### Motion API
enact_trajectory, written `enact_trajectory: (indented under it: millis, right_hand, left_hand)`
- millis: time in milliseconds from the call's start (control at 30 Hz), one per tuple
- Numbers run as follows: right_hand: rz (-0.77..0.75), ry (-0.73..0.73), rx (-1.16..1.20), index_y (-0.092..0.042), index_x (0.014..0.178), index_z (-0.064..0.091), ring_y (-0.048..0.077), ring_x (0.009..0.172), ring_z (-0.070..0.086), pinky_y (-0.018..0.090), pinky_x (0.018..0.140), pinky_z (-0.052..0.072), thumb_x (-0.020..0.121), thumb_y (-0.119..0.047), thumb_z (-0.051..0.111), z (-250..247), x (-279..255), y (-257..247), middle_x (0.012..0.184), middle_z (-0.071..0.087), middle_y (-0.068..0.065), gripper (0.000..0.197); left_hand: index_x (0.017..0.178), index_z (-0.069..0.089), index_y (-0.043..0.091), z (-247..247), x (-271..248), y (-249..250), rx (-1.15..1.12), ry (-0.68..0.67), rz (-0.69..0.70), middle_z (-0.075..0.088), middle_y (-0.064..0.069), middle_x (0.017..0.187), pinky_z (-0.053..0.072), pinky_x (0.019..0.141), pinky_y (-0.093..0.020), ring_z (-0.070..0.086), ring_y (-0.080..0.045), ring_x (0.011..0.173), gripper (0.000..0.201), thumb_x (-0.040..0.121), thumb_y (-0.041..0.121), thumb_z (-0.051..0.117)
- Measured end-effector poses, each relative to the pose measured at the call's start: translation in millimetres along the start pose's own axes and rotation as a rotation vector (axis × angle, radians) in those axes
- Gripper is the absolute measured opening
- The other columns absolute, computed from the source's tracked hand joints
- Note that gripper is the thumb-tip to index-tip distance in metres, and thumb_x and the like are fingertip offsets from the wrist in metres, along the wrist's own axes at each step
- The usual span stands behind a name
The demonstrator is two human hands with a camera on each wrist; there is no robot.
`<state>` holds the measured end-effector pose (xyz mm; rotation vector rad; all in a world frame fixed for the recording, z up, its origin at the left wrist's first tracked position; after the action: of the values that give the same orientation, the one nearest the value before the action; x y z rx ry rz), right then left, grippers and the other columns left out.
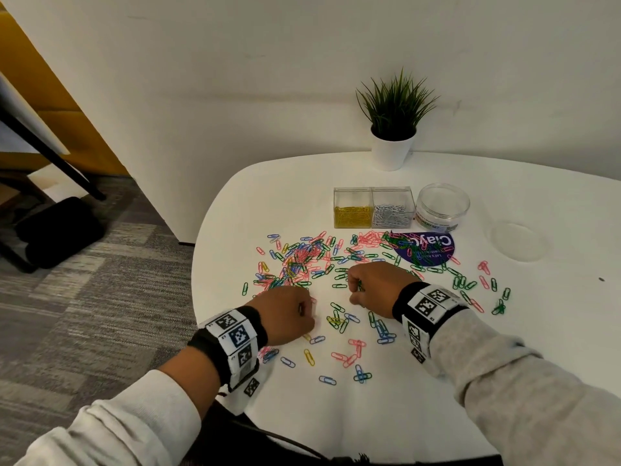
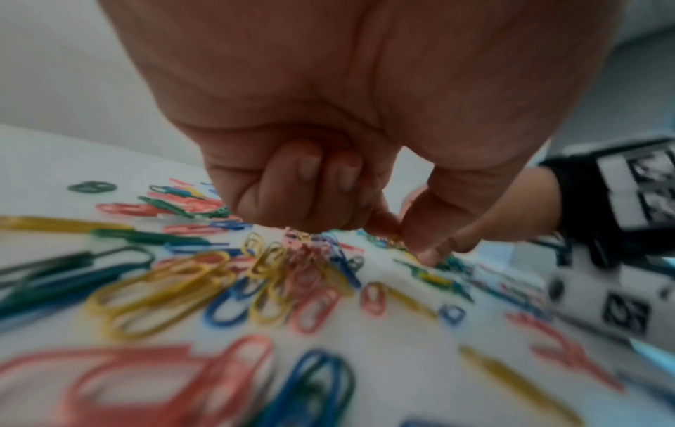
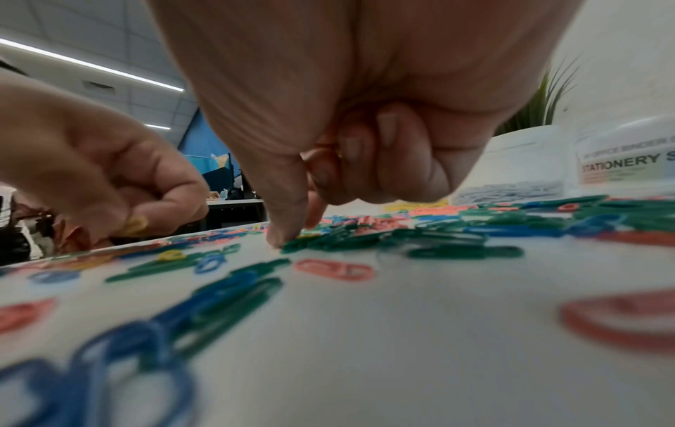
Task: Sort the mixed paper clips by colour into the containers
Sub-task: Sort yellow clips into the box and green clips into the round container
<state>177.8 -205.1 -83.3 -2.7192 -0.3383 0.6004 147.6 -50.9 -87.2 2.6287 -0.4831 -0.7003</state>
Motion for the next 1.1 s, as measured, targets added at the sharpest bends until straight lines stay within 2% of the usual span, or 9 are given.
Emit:
enact_trajectory:
  millis: [100, 233, 367, 533, 733, 867, 900, 1000, 1100]
  right_hand:
    - [-0.025, -0.01, -0.051, -0.029, 0.097, 0.057, 0.015, 0.086, 0.057, 0.028, 0.069, 0.042, 0.089, -0.041, 0.065, -1, -3, 6, 0.095, 0.059, -0.011, 0.016]
    - [-0.048, -0.044, -0.085, -0.031, 0.111, 0.059, 0.016, 0.094, 0.055, 0.031, 0.08, 0.048, 0.09, -0.043, 0.064, 1, -4, 8, 0.108, 0.06, -0.007, 0.025]
    - [-0.047, -0.067, -0.044, -0.028, 0.106, 0.058, 0.017, 0.093, 0.056, 0.031, 0.078, 0.048, 0.089, -0.04, 0.067, 3, 2, 10, 0.103, 0.059, -0.006, 0.023]
    - [-0.11, -0.062, 0.108, -0.026, 0.093, 0.057, 0.013, 0.081, 0.054, 0.023, 0.064, 0.039, 0.09, -0.033, 0.067, -6, 2, 7, 0.088, 0.056, -0.011, 0.013]
    - [-0.039, 0.211, 0.384, -0.021, 0.084, 0.06, 0.003, 0.064, 0.051, 0.019, 0.06, 0.038, 0.091, -0.03, 0.068, -92, 13, 32, 0.076, 0.059, -0.01, 0.014]
    - [0.037, 0.354, 0.36, -0.018, 0.089, 0.061, 0.012, 0.077, 0.055, 0.023, 0.063, 0.04, 0.091, -0.018, 0.06, -143, 42, 48, 0.083, 0.059, -0.008, 0.002]
    - [0.041, 0.383, 0.35, -0.019, 0.092, 0.061, 0.014, 0.083, 0.057, 0.024, 0.069, 0.041, 0.091, -0.014, 0.058, -152, 53, 47, 0.086, 0.059, -0.007, 0.006]
    - [0.027, 0.376, 0.238, -0.023, 0.095, 0.061, 0.019, 0.098, 0.059, 0.027, 0.081, 0.044, 0.091, -0.005, 0.05, -157, 87, 33, 0.1, 0.063, -0.002, 0.021]
    - [-0.006, 0.246, 0.062, -0.018, 0.106, 0.062, 0.023, 0.109, 0.056, 0.033, 0.092, 0.046, 0.09, 0.0, 0.046, -140, 105, 11, 0.118, 0.06, 0.002, 0.029]
  left_hand:
    - [0.071, 0.047, 0.02, -23, 4, -4, -0.308, 0.071, -0.018, 0.049, 0.007, 0.07, 0.036, 0.06, -0.03, 0.041, -0.009, 0.06, 0.016, 0.083, 0.031, 0.048]
    - [0.064, 0.057, 0.016, -52, 20, -15, -0.689, 0.135, -0.115, 0.052, -0.005, 0.062, 0.027, 0.049, -0.025, 0.036, -0.015, 0.049, 0.008, 0.072, 0.019, 0.058]
    - [0.067, 0.053, 0.013, -89, 54, 0, -0.635, 0.19, -0.073, 0.053, -0.006, 0.058, 0.034, 0.05, -0.025, 0.041, -0.016, 0.048, 0.023, 0.08, -0.003, 0.061]
    - [0.072, 0.059, 0.014, -132, 113, 27, -0.6, 0.24, -0.056, 0.058, -0.002, 0.064, 0.035, 0.054, -0.027, 0.043, -0.019, 0.059, 0.017, 0.084, 0.002, 0.058]
    - [0.104, 0.068, 0.003, -145, 151, 65, -0.63, 0.191, -0.007, 0.066, -0.013, 0.093, 0.051, 0.069, -0.021, 0.061, -0.021, 0.081, 0.02, 0.091, -0.005, 0.055]
    - [0.119, 0.069, 0.018, -156, 135, 86, -0.314, 0.233, 0.104, 0.064, 0.001, 0.096, 0.041, 0.055, -0.007, 0.056, -0.003, 0.069, 0.035, 0.094, 0.005, 0.049]
    - [0.121, 0.068, 0.019, -156, 128, 88, -0.276, 0.232, 0.127, 0.065, 0.0, 0.105, 0.044, 0.063, -0.009, 0.06, -0.006, 0.077, 0.037, 0.094, 0.004, 0.049]
    - [0.123, 0.067, 0.023, -153, 107, 78, -0.218, 0.25, 0.159, 0.062, -0.003, 0.13, 0.048, 0.097, -0.034, 0.059, -0.019, 0.117, 0.043, 0.09, 0.003, 0.049]
    - [0.114, 0.067, 0.032, -145, 81, 49, -0.151, 0.306, 0.123, 0.065, 0.007, 0.118, 0.047, 0.097, -0.031, 0.06, -0.011, 0.111, 0.039, 0.09, 0.008, 0.048]
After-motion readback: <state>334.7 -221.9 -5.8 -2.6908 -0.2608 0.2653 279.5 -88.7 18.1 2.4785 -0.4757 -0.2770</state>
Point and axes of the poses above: each hand's wrist, its own x-axis towards the middle knuckle, its own z-axis out of the palm, y = z × x, the point moved 10 cm from there along x, towards the middle knuckle
